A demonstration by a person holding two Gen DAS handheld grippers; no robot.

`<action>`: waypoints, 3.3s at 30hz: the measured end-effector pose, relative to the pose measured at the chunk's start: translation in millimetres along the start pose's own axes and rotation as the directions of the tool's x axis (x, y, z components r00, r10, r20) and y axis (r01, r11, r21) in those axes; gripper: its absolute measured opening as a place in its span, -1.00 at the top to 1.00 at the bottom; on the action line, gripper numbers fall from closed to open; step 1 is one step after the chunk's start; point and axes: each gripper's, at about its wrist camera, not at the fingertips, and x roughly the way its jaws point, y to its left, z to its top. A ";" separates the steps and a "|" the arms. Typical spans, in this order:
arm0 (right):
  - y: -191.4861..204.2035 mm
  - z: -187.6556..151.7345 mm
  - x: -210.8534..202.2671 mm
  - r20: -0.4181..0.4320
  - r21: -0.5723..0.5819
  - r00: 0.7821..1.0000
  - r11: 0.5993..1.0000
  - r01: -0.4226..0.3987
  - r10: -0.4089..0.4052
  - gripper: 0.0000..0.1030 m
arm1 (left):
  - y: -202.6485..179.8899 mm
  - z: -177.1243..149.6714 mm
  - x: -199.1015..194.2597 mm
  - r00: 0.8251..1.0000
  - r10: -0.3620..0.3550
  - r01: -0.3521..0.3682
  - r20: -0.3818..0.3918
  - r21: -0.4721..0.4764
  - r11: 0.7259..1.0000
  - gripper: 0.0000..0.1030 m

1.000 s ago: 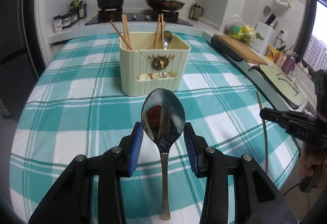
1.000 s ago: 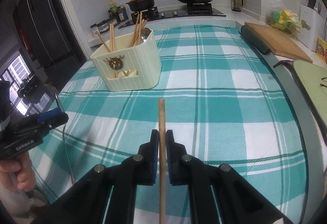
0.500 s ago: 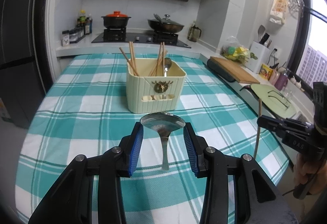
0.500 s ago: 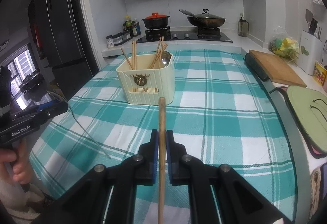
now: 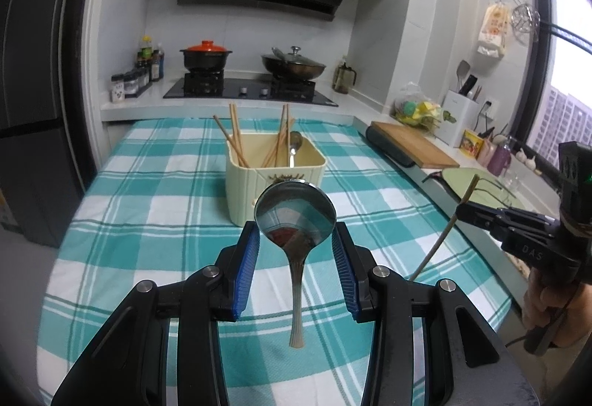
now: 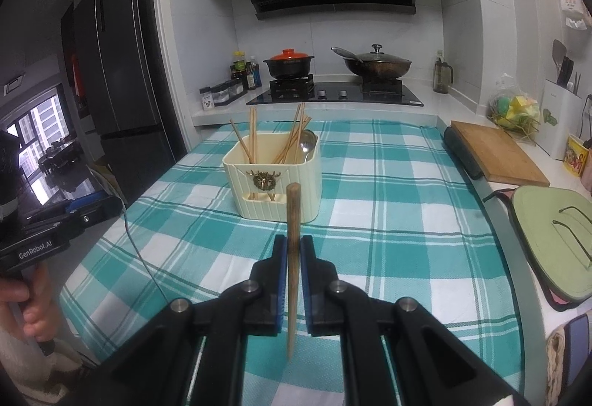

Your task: Organize utensils

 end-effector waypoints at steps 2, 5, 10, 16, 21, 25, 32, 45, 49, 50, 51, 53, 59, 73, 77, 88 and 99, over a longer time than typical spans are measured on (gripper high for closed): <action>2.3 4.0 -1.9 0.010 -0.007 1.000 1.000 -0.003 0.003 0.86 | 2.5 3.2 -3.3 1.000 -0.004 0.004 0.005 -0.005 1.000 0.21; 5.6 10.4 -4.4 0.022 -0.015 1.000 1.000 -0.007 0.008 0.86 | 5.0 11.1 -7.6 1.000 -0.006 0.006 0.016 -0.003 1.000 0.21; 11.9 25.1 -6.8 0.047 -0.050 0.999 0.999 -0.012 0.015 0.86 | 6.8 28.8 -11.5 0.999 -0.010 0.010 0.036 0.006 1.000 0.21; 13.6 47.0 -1.9 0.064 -0.062 0.998 0.998 -0.026 0.030 0.86 | 9.4 56.1 -12.2 0.997 -0.027 0.026 0.065 0.023 0.999 0.21; 10.3 71.9 4.6 0.083 -0.058 0.995 0.997 -0.045 0.050 0.86 | 14.4 90.6 -4.6 0.996 -0.052 0.050 0.075 0.030 0.998 0.21; 8.4 102.3 12.2 0.109 -0.063 0.992 0.996 -0.065 0.071 0.86 | 21.4 124.3 10.2 0.995 -0.052 0.050 0.085 0.022 0.999 0.21; 6.6 167.6 34.1 0.182 -0.099 0.981 0.993 -0.057 0.074 0.86 | 32.7 191.1 46.2 0.992 -0.049 0.050 0.115 -0.009 0.999 0.21; -7.6 210.3 145.3 0.119 -0.088 0.989 0.993 -0.078 0.088 0.86 | 54.6 204.3 180.4 0.999 0.044 -0.043 0.023 -0.069 0.997 0.21; -13.3 195.5 197.5 -0.036 -0.056 0.993 0.992 -0.117 0.115 0.86 | 63.0 189.2 218.3 0.996 0.065 -0.070 -0.061 -0.075 0.995 0.21; -15.3 192.2 209.3 -0.069 -0.041 0.990 0.992 -0.123 0.120 0.86 | 65.5 187.2 225.8 0.995 0.069 -0.075 -0.078 -0.077 0.994 0.21; -16.9 189.7 220.8 -0.103 -0.029 0.987 0.991 -0.129 0.126 0.86 | 68.1 185.8 233.0 0.993 0.070 -0.077 -0.094 -0.078 0.994 0.21; -20.2 185.8 241.5 -0.157 0.000 0.979 0.991 -0.132 0.131 0.86 | 72.0 184.1 246.0 0.990 0.071 -0.082 -0.123 -0.084 0.993 0.21; -20.6 182.3 284.1 -0.242 0.034 0.961 0.991 -0.129 0.133 0.80 | 77.1 182.9 274.7 0.979 0.084 -0.098 -0.184 -0.073 0.992 0.18; -8.9 195.4 190.4 -0.047 -0.003 0.999 1.000 -0.022 0.022 -0.11 | 54.4 172.8 145.8 0.979 0.194 -0.195 0.070 0.014 0.981 -0.96; 5.1 181.6 124.9 0.051 -0.017 0.998 0.999 0.029 -0.028 -0.47 | 35.2 149.6 99.6 0.938 0.321 -0.326 0.130 0.026 0.945 -0.99; 45.9 117.9 30.7 0.177 -0.011 0.980 0.996 0.092 -0.088 -0.99 | 16.1 87.6 24.7 0.928 0.361 -0.355 0.097 -0.066 0.932 -0.99; 56.8 81.5 -8.8 0.166 0.010 0.977 0.991 0.131 -0.131 -0.99 | -12.2 65.0 -6.4 0.888 0.451 -0.455 0.087 0.030 0.890 -1.00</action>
